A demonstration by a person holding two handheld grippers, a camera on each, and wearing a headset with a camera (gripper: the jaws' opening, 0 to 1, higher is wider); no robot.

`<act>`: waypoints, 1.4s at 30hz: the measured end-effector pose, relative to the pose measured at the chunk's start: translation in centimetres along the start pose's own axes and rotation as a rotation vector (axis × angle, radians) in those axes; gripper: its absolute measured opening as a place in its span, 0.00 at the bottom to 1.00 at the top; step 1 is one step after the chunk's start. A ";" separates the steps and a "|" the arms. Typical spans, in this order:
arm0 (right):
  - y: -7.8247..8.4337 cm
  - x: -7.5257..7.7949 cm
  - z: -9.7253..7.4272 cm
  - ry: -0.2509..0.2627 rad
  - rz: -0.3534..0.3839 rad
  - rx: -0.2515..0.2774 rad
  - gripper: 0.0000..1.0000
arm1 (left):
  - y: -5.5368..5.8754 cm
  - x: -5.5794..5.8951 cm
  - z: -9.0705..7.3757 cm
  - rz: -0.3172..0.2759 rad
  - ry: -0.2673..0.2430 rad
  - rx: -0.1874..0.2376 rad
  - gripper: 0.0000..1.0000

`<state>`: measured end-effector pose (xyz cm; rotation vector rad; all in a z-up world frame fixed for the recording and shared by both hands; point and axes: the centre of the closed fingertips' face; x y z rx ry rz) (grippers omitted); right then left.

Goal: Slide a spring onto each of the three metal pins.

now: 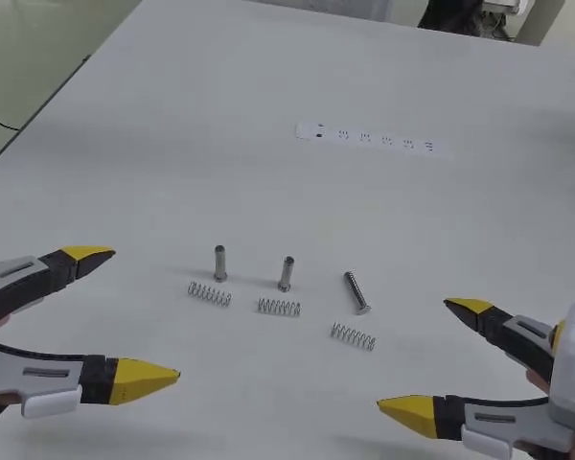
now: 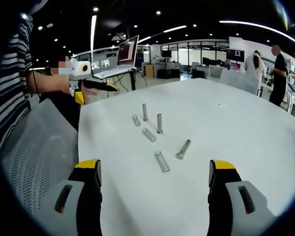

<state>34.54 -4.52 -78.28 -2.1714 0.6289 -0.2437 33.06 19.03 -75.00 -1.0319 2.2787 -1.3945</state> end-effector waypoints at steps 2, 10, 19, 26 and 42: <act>0.0 0.0 0.0 0.000 0.003 0.001 0.91 | 0.0 0.0 0.0 0.000 0.000 -0.001 0.94; 0.1 0.1 -0.1 0.001 0.007 0.000 0.91 | -0.1 -0.1 0.0 -0.001 -0.003 0.005 0.95; 0.4 -0.1 0.0 0.001 0.011 -0.009 0.90 | -0.2 -0.2 0.0 -0.001 -0.003 0.007 0.94; 0.3 -0.2 0.0 -0.001 0.011 -0.007 0.90 | -0.3 -0.3 0.0 0.002 -0.002 0.007 0.94; -0.3 -0.2 0.3 -0.008 0.008 -0.007 0.89 | -0.1 -0.2 -0.2 0.000 -0.001 0.004 0.94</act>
Point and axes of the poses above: the centre of the closed fingertips' face, and the gripper's own axes: z roughly forward along the fingers, x roughly to its right, y roughly out of its underside, and after that the axes turned 10 degrees about -x, right-handed
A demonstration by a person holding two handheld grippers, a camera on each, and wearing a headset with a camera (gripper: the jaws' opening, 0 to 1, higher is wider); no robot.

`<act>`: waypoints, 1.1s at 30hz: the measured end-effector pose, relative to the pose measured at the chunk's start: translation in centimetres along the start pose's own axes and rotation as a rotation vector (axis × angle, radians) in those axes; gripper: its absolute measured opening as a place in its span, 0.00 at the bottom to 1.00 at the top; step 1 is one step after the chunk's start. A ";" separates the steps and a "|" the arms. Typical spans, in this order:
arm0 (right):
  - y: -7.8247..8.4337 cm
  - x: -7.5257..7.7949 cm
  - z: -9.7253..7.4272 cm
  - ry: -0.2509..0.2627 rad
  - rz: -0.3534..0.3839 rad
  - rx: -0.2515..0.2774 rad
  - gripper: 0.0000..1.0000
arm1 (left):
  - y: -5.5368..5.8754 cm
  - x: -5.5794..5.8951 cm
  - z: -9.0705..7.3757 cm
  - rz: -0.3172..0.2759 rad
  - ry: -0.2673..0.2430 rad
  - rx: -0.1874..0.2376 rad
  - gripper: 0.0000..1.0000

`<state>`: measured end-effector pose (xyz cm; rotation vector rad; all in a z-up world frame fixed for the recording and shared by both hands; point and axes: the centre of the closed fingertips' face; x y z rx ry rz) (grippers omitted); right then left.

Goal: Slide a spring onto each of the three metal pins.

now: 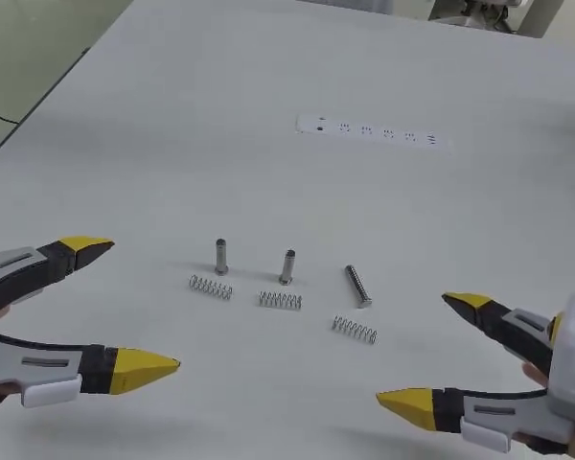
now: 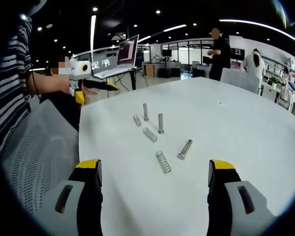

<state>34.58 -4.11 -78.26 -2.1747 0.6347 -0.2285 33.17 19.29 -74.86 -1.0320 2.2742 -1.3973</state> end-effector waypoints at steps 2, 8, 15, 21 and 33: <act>-0.3 0.1 0.1 0.000 -0.001 0.003 0.89 | 0.0 0.0 0.0 0.001 -0.001 0.000 0.94; -1.5 0.6 0.6 0.003 -0.003 0.016 0.88 | 0.0 0.0 0.1 0.002 0.002 -0.002 0.94; -3.0 1.1 1.1 0.003 -0.017 0.031 0.87 | 0.0 0.1 0.2 0.004 0.004 -0.003 0.94; -3.8 1.3 1.3 -0.001 -0.030 0.029 0.86 | 0.0 0.1 0.0 0.000 0.002 -0.001 0.94; -5.9 2.8 2.0 0.012 -0.032 0.040 0.82 | 0.1 0.0 -0.1 -0.001 0.001 -0.002 0.94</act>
Point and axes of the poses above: the centre of the closed fingertips' face, and the gripper's own axes: z roughly forward along the fingers, x roughly to its right, y roughly out of its underside, and after that the axes turned 10 degrees about -x, right-handed
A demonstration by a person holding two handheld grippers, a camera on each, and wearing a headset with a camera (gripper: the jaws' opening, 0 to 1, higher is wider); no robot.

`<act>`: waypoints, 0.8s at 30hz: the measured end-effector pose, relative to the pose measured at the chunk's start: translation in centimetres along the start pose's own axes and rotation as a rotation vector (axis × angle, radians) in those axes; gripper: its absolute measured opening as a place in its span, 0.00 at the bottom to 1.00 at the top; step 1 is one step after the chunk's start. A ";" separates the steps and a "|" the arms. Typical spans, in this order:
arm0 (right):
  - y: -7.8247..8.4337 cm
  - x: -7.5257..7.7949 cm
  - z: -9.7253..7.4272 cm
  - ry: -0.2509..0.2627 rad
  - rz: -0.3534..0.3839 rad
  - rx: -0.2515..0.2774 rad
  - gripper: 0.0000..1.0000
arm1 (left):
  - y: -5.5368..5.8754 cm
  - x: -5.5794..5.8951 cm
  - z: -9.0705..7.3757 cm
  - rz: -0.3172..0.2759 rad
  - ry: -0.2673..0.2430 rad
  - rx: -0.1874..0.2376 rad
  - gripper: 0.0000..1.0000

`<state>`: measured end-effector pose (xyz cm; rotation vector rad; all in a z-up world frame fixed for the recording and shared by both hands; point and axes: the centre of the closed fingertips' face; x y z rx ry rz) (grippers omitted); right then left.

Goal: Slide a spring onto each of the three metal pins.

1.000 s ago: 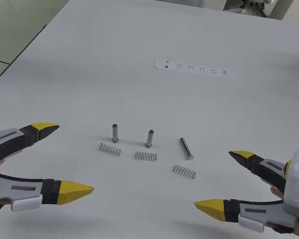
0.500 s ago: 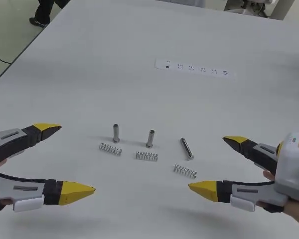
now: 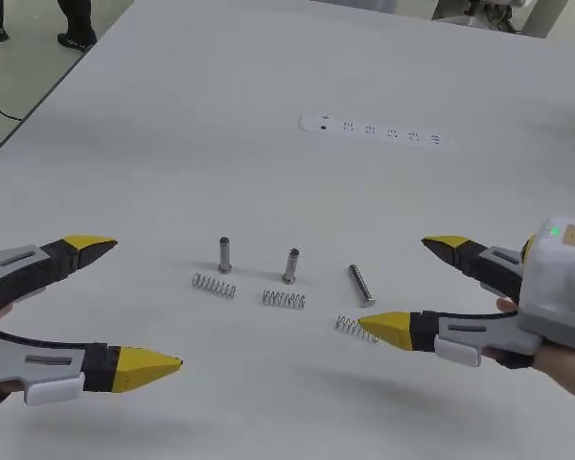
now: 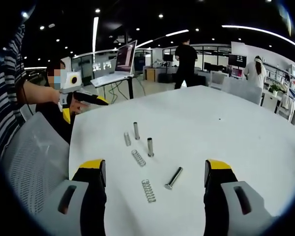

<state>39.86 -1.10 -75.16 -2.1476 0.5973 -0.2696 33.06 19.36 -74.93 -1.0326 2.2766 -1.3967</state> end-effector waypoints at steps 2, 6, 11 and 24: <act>0.0 0.3 0.2 0.008 0.001 -0.009 0.81 | 0.0 0.0 0.0 -0.001 0.000 0.000 0.94; -0.2 0.7 0.6 0.007 0.016 -0.018 0.78 | 0.0 -0.1 -0.1 -0.003 -0.001 0.002 0.94; -0.4 1.4 1.1 0.013 0.033 -0.029 0.73 | 0.0 -0.1 0.0 -0.004 0.000 0.003 0.94; -0.5 2.8 2.6 0.010 0.073 -0.095 0.59 | 0.0 -0.3 0.1 -0.009 0.002 0.001 0.94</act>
Point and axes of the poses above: the centre of the closed fingertips' face, and the gripper's own axes: z roughly forward along the fingers, x roughly to its right, y roughly out of its underside, and after that the axes turned 10 degrees about -x, right-handed
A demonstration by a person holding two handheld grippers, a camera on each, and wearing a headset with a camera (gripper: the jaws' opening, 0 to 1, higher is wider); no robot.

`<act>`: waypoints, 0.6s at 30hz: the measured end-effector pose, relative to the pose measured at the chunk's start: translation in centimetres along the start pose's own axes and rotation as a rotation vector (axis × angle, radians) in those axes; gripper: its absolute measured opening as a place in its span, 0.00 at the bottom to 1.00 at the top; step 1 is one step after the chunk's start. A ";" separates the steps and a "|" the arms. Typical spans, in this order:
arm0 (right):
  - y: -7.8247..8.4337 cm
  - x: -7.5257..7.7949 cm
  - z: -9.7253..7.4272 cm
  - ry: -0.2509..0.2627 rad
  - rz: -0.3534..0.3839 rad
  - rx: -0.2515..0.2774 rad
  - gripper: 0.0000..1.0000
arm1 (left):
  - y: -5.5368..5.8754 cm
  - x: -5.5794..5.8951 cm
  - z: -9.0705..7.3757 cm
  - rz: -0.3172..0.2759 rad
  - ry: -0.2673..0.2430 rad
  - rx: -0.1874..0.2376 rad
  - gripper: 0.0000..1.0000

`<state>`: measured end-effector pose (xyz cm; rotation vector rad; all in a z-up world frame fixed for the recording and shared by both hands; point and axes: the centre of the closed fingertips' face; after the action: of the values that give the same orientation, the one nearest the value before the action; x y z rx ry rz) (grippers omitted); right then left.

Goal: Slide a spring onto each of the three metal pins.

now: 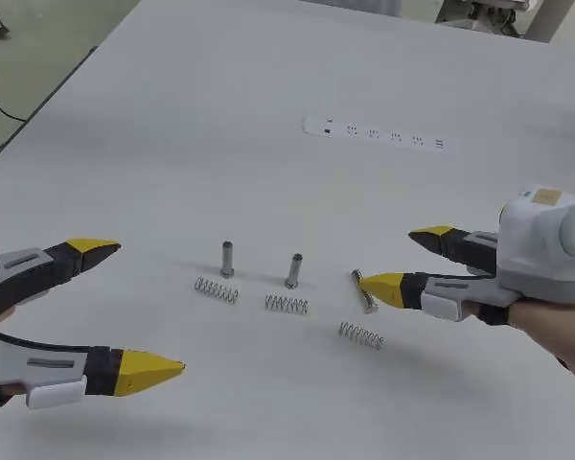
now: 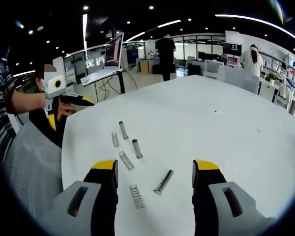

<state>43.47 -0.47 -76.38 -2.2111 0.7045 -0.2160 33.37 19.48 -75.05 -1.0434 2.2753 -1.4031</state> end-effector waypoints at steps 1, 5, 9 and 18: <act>0.0 0.0 0.1 -0.001 0.000 -0.006 0.58 | 0.0 -0.1 0.0 -0.001 -0.003 0.001 0.94; 0.3 0.1 0.8 -0.012 0.019 -0.047 0.53 | 0.0 -0.1 0.0 -0.004 -0.004 0.002 0.94; 0.6 0.4 1.5 -0.019 0.047 -0.084 0.48 | 0.0 -0.2 0.0 -0.007 -0.003 0.002 0.94; 1.3 0.7 2.9 -0.023 0.061 -0.158 0.40 | 0.0 -0.3 -0.1 -0.010 -0.003 0.000 0.94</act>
<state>44.60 0.28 -79.35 -2.3335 0.7990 -0.1067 33.51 19.73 -75.05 -1.0571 2.2710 -1.4044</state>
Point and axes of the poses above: the centre of the closed fingertips' face, and the gripper's own axes: z roughly forward along the fingers, x roughly to its right, y roughly out of its underside, and after that the axes turned 10 degrees about -x, right-handed
